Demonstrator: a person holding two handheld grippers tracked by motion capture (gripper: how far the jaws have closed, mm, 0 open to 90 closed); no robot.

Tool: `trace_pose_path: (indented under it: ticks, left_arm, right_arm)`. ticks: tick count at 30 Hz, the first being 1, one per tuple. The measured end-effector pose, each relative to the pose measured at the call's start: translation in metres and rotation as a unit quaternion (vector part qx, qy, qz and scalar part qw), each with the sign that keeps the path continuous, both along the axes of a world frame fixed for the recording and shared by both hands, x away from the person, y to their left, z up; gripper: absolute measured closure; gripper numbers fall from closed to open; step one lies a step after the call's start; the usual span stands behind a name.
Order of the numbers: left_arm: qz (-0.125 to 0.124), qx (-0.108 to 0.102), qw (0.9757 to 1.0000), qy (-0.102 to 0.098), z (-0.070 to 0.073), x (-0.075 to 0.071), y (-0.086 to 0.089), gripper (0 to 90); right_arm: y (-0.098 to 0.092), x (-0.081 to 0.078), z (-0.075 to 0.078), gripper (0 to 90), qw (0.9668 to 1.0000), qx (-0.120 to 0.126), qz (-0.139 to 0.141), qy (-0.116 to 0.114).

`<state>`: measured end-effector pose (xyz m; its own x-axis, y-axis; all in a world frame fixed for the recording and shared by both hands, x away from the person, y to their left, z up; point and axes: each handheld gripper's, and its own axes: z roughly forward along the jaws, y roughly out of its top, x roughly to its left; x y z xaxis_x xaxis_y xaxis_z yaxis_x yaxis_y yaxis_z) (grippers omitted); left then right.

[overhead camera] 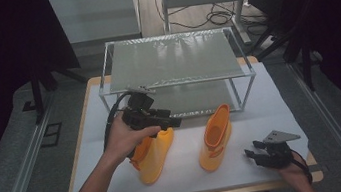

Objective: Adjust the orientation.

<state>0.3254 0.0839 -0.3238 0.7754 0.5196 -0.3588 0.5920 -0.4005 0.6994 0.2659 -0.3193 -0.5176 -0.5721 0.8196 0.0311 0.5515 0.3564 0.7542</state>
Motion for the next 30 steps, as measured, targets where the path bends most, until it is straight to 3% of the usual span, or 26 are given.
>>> trace_pose_path:
  ticks: [23, 30]
  left_arm:
    - [-0.028, 0.030, 0.9987, 0.031, -0.003, 0.012, -0.042, 44.1]
    - [-0.033, 0.052, 0.9973, 0.040, -0.003, 0.015, -0.066, 43.9]
  right_arm:
    - [0.000, 0.000, 0.000, 49.1, 1.0000, -0.001, 0.000, -0.001]
    - [0.000, 0.000, 0.000, 49.1, 1.0000, -0.001, -0.001, 0.000]
